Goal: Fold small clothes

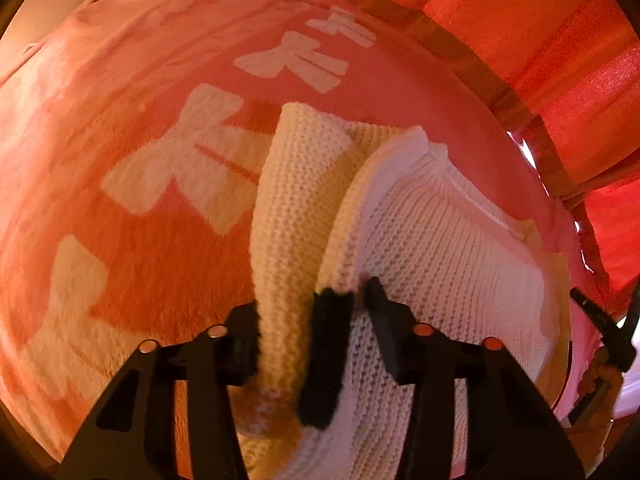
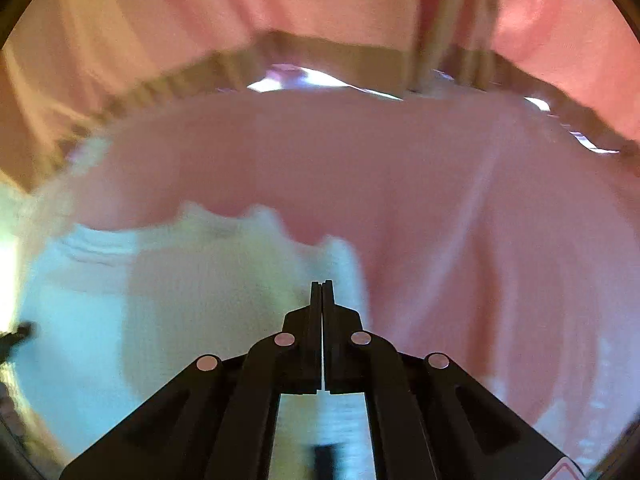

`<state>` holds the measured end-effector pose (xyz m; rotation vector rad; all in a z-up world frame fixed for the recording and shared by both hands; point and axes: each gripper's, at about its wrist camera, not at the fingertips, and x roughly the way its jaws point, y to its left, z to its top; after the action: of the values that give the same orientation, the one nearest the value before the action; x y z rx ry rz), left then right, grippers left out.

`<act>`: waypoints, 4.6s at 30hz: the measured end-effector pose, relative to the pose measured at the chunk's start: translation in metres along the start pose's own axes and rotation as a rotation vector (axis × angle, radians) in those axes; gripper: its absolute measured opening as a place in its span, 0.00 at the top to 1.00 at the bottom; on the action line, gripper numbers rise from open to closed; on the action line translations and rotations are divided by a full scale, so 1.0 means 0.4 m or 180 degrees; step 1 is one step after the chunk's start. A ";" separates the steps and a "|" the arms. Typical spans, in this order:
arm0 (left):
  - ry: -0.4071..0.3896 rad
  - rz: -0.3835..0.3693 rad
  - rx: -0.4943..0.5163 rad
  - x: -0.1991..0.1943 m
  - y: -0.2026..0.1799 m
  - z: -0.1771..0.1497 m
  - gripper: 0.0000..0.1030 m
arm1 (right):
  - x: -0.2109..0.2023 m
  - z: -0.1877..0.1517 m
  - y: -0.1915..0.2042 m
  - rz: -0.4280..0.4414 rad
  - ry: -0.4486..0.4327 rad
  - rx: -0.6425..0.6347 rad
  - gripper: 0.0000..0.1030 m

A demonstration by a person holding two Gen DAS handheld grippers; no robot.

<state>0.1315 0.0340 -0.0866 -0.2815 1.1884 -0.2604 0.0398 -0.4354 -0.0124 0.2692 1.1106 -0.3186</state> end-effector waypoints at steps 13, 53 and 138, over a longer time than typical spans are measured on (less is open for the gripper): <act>0.0032 -0.0099 -0.0106 -0.024 0.009 -0.002 0.77 | 0.020 0.003 0.091 0.0050 -0.0009 -0.0278 0.88; -0.0329 -0.0505 -0.0214 -0.144 -0.057 0.002 0.81 | -0.025 -0.095 0.492 0.1053 0.0297 -0.1362 1.00; -0.0181 -0.0430 0.1880 -0.046 -0.439 -0.503 0.15 | -0.128 -0.376 -0.022 0.1655 0.0319 -0.0564 0.59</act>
<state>-0.0721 -0.1398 -0.0789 0.1487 0.9878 -0.6992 -0.1092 -0.3823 -0.0297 0.4066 1.1167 0.2565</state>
